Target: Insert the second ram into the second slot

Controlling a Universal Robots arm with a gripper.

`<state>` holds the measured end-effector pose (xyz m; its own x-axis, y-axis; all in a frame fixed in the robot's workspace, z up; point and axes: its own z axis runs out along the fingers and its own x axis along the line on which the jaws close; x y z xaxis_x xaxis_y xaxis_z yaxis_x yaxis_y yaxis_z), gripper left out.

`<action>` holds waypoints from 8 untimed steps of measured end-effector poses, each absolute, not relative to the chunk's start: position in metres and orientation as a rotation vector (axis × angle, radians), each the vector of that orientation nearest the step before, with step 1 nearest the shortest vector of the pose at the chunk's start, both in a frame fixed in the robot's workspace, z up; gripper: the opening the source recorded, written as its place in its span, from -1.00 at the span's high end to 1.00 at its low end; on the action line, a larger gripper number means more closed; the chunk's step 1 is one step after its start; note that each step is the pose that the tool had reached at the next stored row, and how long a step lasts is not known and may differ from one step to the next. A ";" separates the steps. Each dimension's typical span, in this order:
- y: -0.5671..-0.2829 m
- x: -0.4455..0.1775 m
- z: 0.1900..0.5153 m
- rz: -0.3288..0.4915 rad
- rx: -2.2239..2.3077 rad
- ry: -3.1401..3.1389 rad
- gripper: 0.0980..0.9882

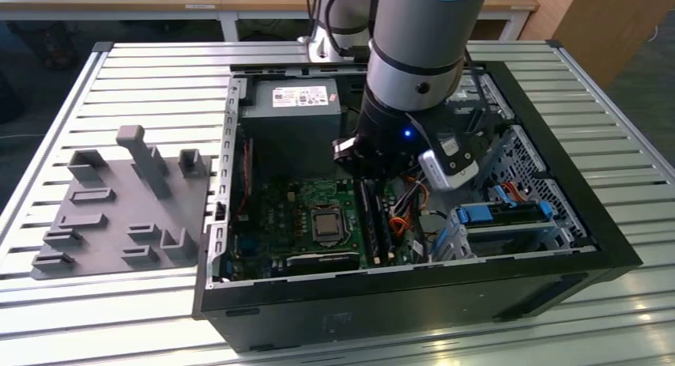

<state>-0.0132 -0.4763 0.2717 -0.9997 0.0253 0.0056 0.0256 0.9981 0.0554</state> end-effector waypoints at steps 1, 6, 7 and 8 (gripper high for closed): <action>-0.476 -0.013 0.270 -0.087 -0.040 -3.135 0.98; -0.476 -0.013 0.269 -0.086 -0.027 -3.135 0.98; -0.476 -0.013 0.268 -0.087 -0.009 -3.135 0.98; -0.476 -0.013 0.268 -0.087 0.006 -3.135 0.98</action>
<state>-0.0134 -0.4763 0.2678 -1.0000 -0.0041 0.0054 -0.0038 0.9984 0.0556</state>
